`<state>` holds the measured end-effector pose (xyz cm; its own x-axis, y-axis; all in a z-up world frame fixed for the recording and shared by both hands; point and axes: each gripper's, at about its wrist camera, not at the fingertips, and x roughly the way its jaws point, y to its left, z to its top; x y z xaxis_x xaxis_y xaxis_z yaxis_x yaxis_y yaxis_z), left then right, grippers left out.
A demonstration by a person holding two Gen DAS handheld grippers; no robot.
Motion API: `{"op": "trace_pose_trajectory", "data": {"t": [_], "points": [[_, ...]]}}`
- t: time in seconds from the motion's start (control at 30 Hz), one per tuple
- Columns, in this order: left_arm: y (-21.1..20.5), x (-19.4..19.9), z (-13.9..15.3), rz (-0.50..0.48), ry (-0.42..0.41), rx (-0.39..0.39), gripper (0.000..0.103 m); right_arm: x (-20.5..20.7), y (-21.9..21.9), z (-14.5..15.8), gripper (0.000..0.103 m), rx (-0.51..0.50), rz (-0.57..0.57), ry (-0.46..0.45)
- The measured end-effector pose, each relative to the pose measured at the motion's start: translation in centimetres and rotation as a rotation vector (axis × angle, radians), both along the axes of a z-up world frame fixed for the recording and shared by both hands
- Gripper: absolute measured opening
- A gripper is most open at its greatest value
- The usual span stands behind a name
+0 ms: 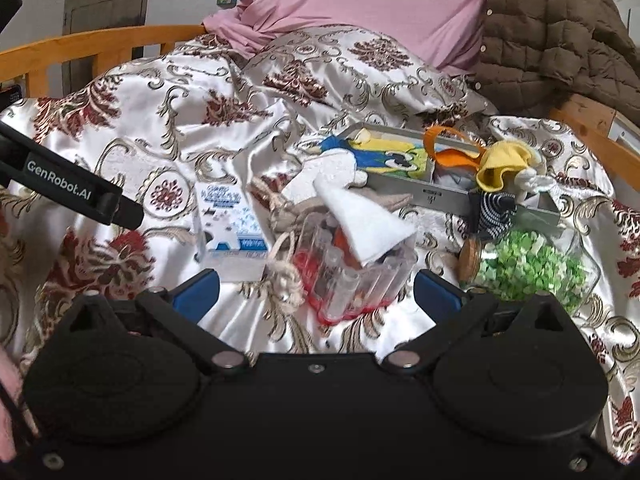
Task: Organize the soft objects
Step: 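Move the left tool toward the beige cloth while the right tool approaches the white tissue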
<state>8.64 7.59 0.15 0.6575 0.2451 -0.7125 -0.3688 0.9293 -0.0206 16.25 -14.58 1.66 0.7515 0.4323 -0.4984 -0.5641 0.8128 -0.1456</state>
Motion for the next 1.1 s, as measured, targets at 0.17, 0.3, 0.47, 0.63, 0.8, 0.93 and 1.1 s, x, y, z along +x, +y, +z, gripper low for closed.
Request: {"op": "trace_pose_trajectory", "data": {"t": [0.17,0.3,0.47,0.63,0.8,0.93,1.1], "points": [[0.1,0.8,0.5,0.004,-0.037,0.021,0.102,0.7,0.1,-0.2,0.102,0.016,-0.023,-0.011],[-0.3,1.8,1.0,-0.042,-0.085,0.054,0.102,1.0,0.1,-0.2,0.102,0.007,-0.029,-0.049],[-0.4,3.6,1.4,-0.112,-0.129,0.072,0.102,1.7,0.1,-0.1,0.102,0.014,-0.063,-0.084],[-0.1,5.6,1.1,-0.170,-0.158,0.061,0.102,2.6,-0.2,-0.2,0.102,0.020,-0.100,-0.095],[0.0,8.0,0.6,-0.238,-0.189,0.073,0.102,3.6,-0.4,-0.3,0.102,0.035,-0.136,-0.097],[0.5,9.9,-0.3,-0.279,-0.187,0.043,0.102,4.4,-0.3,-0.6,0.102,0.038,-0.140,-0.099],[1.4,11.9,-0.9,-0.339,-0.211,-0.005,0.102,5.6,0.8,-0.9,0.102,0.024,-0.140,-0.132]]}}
